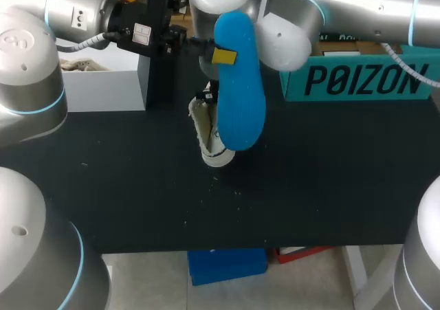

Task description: Take the shoe out of the shoebox, open the shoe tongue, remove and reinsert the insole, then place the shoe into the shoebox

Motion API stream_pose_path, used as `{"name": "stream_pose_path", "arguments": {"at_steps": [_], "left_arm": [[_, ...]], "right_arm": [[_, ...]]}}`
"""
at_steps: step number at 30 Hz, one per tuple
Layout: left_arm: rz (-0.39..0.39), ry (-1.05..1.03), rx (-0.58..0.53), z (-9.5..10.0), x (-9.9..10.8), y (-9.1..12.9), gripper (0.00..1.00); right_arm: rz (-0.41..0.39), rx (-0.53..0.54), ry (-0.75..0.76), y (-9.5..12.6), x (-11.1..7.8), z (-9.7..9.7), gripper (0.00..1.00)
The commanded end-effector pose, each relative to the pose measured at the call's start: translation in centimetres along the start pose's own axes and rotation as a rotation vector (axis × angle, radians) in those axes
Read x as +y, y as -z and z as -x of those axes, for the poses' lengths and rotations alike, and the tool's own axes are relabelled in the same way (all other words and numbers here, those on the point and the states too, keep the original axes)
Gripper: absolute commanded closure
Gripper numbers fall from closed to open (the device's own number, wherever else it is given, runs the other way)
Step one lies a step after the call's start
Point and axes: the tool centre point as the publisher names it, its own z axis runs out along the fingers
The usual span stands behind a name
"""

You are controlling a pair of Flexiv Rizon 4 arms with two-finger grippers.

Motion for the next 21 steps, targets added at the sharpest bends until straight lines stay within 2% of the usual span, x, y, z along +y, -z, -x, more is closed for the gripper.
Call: {"name": "stream_pose_path", "arguments": {"at_steps": [1, 14, 21], "left_arm": [[-0.001, -0.001, -0.003, 0.0, 0.1, -0.1, 1.00], [-0.001, -0.001, -0.003, 0.0, 0.1, -0.1, 1.00], [-0.001, -0.001, -0.003, 0.0, 0.1, -0.1, 1.00]], "right_arm": [[0.009, 0.026, 0.021, -1.1, -0.7, 0.1, 1.00], [-0.015, 0.061, 0.040, -4.0, -1.9, -0.3, 1.00], [-0.002, 0.056, 0.028, -4.7, -2.4, -0.4, 1.00]]}}
